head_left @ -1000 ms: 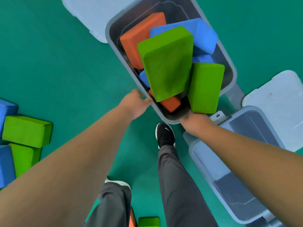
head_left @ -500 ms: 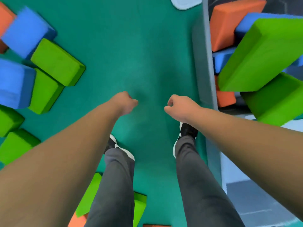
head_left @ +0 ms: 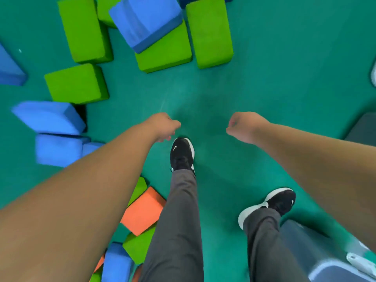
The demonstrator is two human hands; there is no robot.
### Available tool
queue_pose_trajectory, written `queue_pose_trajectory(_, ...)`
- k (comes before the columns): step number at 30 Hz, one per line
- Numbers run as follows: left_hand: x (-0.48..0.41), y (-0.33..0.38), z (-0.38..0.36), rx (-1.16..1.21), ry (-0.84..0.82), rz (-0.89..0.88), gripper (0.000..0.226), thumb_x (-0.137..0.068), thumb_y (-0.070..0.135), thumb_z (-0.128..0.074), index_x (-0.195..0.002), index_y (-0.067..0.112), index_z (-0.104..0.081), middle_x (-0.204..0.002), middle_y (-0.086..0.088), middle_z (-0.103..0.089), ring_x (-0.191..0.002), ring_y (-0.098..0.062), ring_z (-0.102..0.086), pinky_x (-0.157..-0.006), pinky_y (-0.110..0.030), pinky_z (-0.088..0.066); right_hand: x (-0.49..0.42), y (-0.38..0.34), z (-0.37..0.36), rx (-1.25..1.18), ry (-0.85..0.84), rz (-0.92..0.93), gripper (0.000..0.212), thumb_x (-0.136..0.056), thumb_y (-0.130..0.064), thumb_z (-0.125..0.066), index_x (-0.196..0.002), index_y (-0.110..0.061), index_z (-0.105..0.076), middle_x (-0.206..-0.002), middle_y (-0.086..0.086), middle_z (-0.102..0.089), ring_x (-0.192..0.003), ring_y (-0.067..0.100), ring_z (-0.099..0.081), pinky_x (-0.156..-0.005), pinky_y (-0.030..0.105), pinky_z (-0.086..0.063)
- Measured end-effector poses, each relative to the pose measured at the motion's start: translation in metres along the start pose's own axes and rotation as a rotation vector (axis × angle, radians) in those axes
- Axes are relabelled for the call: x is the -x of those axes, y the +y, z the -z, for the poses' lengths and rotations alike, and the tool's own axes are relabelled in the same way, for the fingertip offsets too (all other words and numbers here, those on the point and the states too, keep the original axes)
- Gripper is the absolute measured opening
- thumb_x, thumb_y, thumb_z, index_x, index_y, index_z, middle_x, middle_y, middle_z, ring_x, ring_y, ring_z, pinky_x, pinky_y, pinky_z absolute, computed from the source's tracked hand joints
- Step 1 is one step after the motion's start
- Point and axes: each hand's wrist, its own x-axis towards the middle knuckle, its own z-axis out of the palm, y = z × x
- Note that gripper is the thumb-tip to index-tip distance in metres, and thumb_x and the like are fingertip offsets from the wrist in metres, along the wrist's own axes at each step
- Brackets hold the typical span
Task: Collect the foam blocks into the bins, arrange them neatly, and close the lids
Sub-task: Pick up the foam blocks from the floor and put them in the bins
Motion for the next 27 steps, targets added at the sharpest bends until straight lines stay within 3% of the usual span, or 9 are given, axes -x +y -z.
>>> queue_pose_trajectory(3,-0.01,-0.067,0.034,0.157,0.026,0.086,0.034,-0.101,0.033,-0.052,-0.111,0.003,-0.064,-0.101,-0.006,-0.073,-0.09,-0.029,-0.075,-0.089,-0.044,-0.059,-0.026,-0.077,0.006,0.2,-0.063,0.043,0.011,-0.094,-0.003,-0.047,-0.089,-0.006,-0.056,-0.089,0.013,-0.053,-0.08,0.031,-0.053,-0.065,0.035,-0.049)
queue_pose_trajectory(6,-0.018,-0.131,0.057,0.189,0.016,0.154,0.044,-0.09,0.042,-0.052,-0.104,0.003,-0.067,-0.101,-0.011,-0.077,-0.093,-0.033,-0.077,-0.088,-0.046,-0.06,-0.042,-0.15,0.009,0.352,-0.072,0.156,0.022,-0.094,-0.009,-0.047,-0.072,-0.01,-0.043,-0.072,0.01,-0.042,-0.07,0.028,-0.045,-0.057,0.031,-0.036)
queue_pose_trajectory(9,-0.029,-0.182,0.069,0.077,0.034,0.17,0.051,-0.083,0.047,-0.051,-0.098,0.001,-0.068,-0.098,-0.015,-0.077,-0.088,-0.033,-0.074,-0.083,-0.043,-0.062,-0.049,-0.211,0.008,0.385,-0.067,0.193,0.022,-0.095,-0.02,-0.048,-0.075,-0.011,-0.046,-0.068,0.008,-0.04,-0.063,0.025,-0.04,-0.054,0.03,-0.027)
queue_pose_trajectory(11,-0.032,-0.207,0.075,0.013,0.09,0.161,0.042,-0.092,0.043,-0.052,-0.097,0.002,-0.062,-0.11,-0.023,-0.071,-0.09,-0.033,-0.064,-0.08,-0.033,-0.052,-0.057,-0.243,0.005,0.414,-0.079,0.21,0.02,-0.094,-0.024,-0.049,-0.083,-0.01,-0.058,-0.074,0.009,-0.048,-0.07,0.029,-0.053,-0.057,0.03,-0.032)
queue_pose_trajectory(13,-0.035,-0.228,0.081,0.012,0.142,0.17,0.036,-0.092,0.039,-0.052,-0.1,0.005,-0.062,-0.115,-0.026,-0.068,-0.094,-0.037,-0.061,-0.076,-0.034,-0.044,-0.067,-0.267,-0.003,0.444,-0.079,0.233,0.02,-0.093,-0.026,-0.05,-0.09,-0.011,-0.063,-0.081,0.008,-0.054,-0.074,0.027,-0.057,-0.06,0.029,-0.036)
queue_pose_trajectory(17,-0.045,-0.269,0.08,0.062,0.186,0.212,0.044,-0.093,0.037,-0.049,-0.116,0.003,-0.064,-0.126,-0.025,-0.066,-0.113,-0.041,-0.063,-0.09,-0.039,-0.05,-0.082,-0.301,-0.032,0.543,-0.09,0.234,0.022,-0.094,-0.025,-0.048,-0.075,-0.012,-0.048,-0.076,0.008,-0.051,-0.064,0.023,-0.047,-0.054,0.028,-0.03)
queue_pose_trajectory(21,-0.049,-0.297,0.063,0.111,0.159,0.247,0.049,-0.103,0.037,-0.046,-0.138,0.003,-0.056,-0.143,-0.022,-0.058,-0.127,-0.039,-0.056,-0.098,-0.038,-0.044,-0.096,-0.313,-0.077,0.625,-0.183,0.28,0.033,-0.099,-0.027,-0.047,-0.069,-0.014,-0.039,-0.066,0.004,-0.038,-0.057,0.02,-0.036,-0.051,0.028,-0.025)
queue_pose_trajectory(24,-0.047,-0.314,0.051,0.148,0.156,0.265,0.049,-0.103,0.037,-0.046,-0.138,0.004,-0.056,-0.136,-0.021,-0.06,-0.118,-0.039,-0.057,-0.085,-0.036,-0.041,-0.098,-0.317,-0.104,0.773,-0.25,0.339,0.036,-0.101,-0.028,-0.046,-0.069,-0.018,-0.034,-0.067,0.002,-0.031,-0.058,0.02,-0.034,-0.05,0.03,-0.024)
queue_pose_trajectory(27,-0.044,-0.335,0.033,0.235,0.16,0.287,0.038,-0.098,0.039,-0.049,-0.116,0.007,-0.06,-0.114,-0.018,-0.063,-0.092,-0.032,-0.055,-0.068,-0.034,-0.037,-0.097,-0.322,-0.118,0.888,-0.282,0.362,0.035,-0.103,-0.028,-0.045,-0.072,-0.018,-0.034,-0.069,0.001,-0.031,-0.064,0.021,-0.039,-0.051,0.031,-0.026)
